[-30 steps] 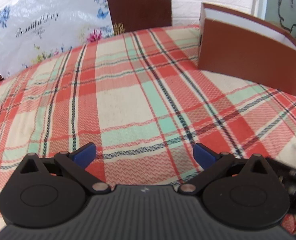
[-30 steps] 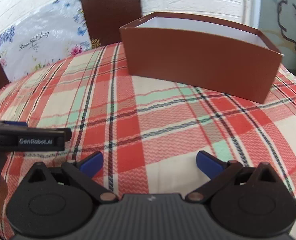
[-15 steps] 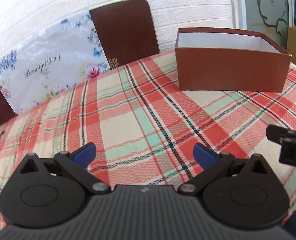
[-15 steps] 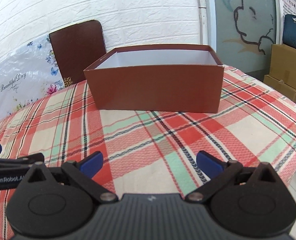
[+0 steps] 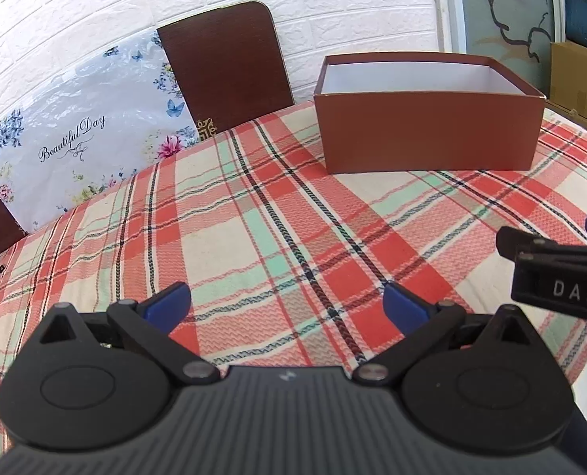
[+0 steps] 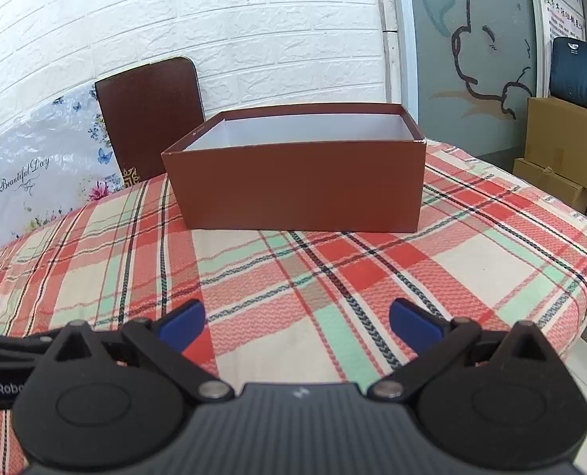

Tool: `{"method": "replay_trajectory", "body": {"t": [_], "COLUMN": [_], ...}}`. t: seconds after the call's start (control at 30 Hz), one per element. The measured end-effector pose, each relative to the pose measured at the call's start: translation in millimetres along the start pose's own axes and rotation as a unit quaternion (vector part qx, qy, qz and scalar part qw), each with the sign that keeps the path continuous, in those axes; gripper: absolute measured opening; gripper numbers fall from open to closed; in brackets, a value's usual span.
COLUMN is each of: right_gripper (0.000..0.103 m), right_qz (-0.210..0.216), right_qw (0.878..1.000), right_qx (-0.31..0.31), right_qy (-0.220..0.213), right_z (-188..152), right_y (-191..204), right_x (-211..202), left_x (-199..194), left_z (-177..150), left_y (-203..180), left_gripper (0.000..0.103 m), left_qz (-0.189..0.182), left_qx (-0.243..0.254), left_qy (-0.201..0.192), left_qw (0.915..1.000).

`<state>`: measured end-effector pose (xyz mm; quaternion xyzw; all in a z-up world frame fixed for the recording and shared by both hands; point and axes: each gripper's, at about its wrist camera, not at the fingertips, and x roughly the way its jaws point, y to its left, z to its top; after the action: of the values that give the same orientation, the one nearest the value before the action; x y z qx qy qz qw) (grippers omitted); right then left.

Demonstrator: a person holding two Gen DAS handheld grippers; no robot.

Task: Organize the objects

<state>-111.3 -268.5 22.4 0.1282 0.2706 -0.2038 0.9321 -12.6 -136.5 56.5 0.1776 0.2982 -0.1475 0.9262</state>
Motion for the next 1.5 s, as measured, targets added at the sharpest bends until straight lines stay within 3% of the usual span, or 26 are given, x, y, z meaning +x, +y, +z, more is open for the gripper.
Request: {"method": "replay_trajectory", "body": {"t": [0.87, 1.5], "right_gripper": [0.103, 0.103], "right_qz": [-0.005, -0.006], "right_qw": [1.0, 1.0], "right_qx": [0.009, 0.005], "right_qy": [0.007, 0.013], "right_z": [-5, -9], "right_y": [-5, 0], "right_x": [5, 9], "left_x": [-1, 3], "left_z": [-5, -6], "left_y": [-13, -15], "left_gripper": [0.103, 0.103], "left_qz": [0.001, -0.007], "left_qx": [0.037, 0.037], "left_qy": [0.005, 0.014], "left_qw": [0.9993, 0.9992]}}
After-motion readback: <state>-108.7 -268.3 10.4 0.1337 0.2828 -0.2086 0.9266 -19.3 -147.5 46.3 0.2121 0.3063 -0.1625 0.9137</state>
